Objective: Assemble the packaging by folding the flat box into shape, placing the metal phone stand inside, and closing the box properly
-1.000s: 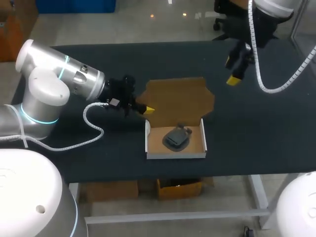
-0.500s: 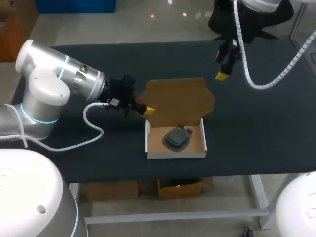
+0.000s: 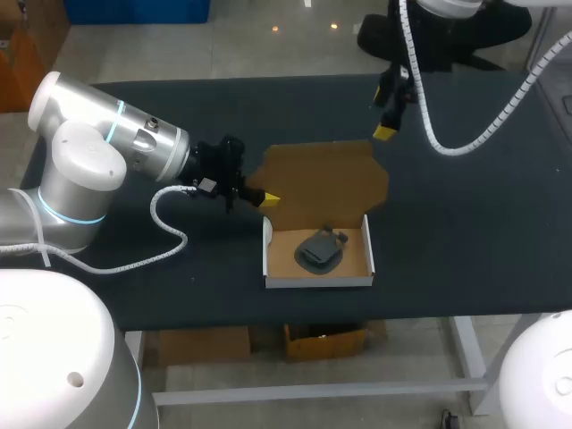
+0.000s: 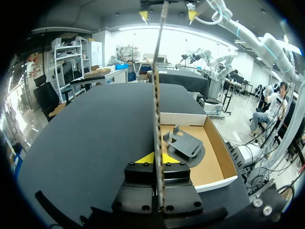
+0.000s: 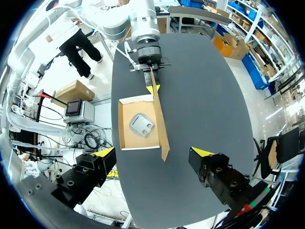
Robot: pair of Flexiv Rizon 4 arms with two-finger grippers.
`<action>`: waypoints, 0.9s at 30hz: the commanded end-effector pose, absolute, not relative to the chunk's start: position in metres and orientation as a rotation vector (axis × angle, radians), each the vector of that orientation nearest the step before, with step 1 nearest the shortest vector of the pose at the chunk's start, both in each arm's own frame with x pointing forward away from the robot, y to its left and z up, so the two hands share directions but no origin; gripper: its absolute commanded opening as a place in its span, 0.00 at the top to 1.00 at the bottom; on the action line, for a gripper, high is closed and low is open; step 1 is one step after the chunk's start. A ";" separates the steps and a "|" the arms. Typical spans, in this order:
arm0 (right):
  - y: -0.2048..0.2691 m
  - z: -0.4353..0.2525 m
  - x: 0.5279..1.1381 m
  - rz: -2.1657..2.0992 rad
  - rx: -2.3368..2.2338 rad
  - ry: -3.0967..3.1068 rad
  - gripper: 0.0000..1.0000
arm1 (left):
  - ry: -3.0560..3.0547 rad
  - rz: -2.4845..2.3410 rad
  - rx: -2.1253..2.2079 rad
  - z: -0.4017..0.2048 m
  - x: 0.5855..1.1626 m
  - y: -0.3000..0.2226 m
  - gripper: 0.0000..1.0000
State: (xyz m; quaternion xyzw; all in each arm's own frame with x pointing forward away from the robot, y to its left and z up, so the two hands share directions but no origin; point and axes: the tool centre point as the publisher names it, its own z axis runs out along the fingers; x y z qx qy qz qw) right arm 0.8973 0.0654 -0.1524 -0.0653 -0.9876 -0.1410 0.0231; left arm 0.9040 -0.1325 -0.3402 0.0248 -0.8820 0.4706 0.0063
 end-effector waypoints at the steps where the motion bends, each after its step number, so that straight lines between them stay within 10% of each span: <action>1: 0.066 -0.151 0.899 -0.432 -0.200 -3.054 0.00 | -2.760 1.472 0.076 -0.344 0.902 -0.134 1.00; 27: 0.083 -0.163 0.903 -0.351 -0.171 -3.074 0.00 | -2.906 1.475 0.020 -0.344 0.892 -0.135 1.00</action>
